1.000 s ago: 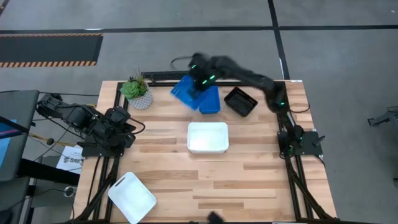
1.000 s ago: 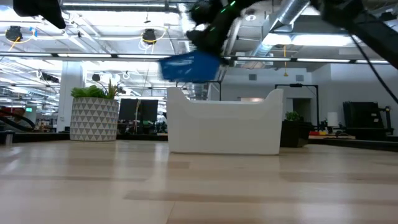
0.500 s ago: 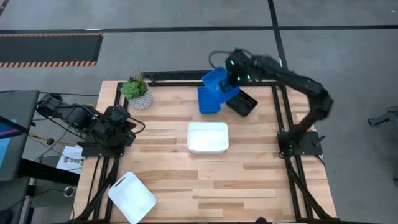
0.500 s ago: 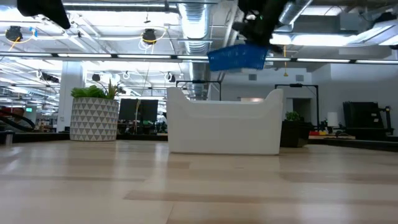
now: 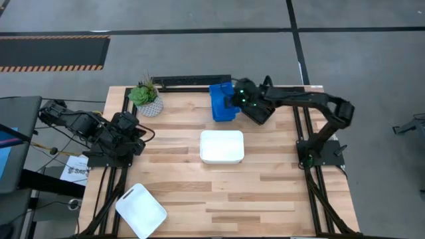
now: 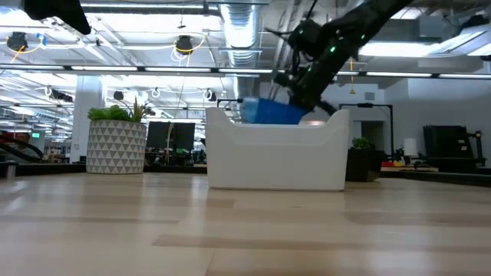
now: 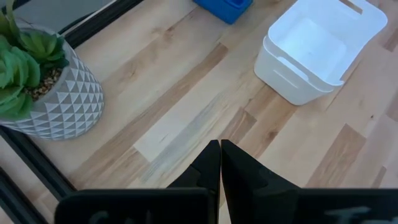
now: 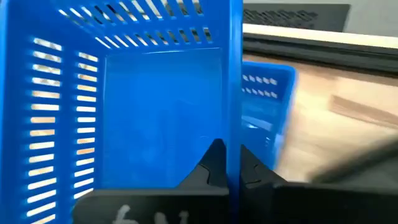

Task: Stack baskets by color
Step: Stack the blue bin on top of the stacked blue bins

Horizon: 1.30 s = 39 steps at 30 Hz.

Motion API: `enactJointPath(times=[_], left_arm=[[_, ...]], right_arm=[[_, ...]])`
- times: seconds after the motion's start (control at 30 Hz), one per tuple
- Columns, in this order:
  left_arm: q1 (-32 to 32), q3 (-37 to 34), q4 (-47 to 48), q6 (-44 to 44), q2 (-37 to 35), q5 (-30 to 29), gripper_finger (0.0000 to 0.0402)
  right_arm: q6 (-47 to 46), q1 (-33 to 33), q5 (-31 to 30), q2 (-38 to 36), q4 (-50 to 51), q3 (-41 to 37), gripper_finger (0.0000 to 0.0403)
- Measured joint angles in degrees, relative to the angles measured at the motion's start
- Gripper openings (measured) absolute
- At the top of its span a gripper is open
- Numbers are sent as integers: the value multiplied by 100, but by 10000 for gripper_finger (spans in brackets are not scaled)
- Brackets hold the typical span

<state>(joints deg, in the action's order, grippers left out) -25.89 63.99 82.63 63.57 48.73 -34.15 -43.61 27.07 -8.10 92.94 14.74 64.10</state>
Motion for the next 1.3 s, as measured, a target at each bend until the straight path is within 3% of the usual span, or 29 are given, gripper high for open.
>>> enactJointPath(times=[0.3, 0.5, 0.83, 1.3], left_arm=[[-2, 0, -2, 96, 2, 68, 0], [0, 0, 0, 97, 0, 59, 0], [0, 0, -2, 97, 2, 59, 0], [0, 0, -2, 97, 2, 50, 0]], right_arm=[[-151, -4, -101, 782, -176, 331, 1], [-215, -2, -278, 1025, 336, 507, 1], [-250, -4, -527, 1009, 555, 540, 8], [200, 42, -147, 1039, 730, 540, 9]])
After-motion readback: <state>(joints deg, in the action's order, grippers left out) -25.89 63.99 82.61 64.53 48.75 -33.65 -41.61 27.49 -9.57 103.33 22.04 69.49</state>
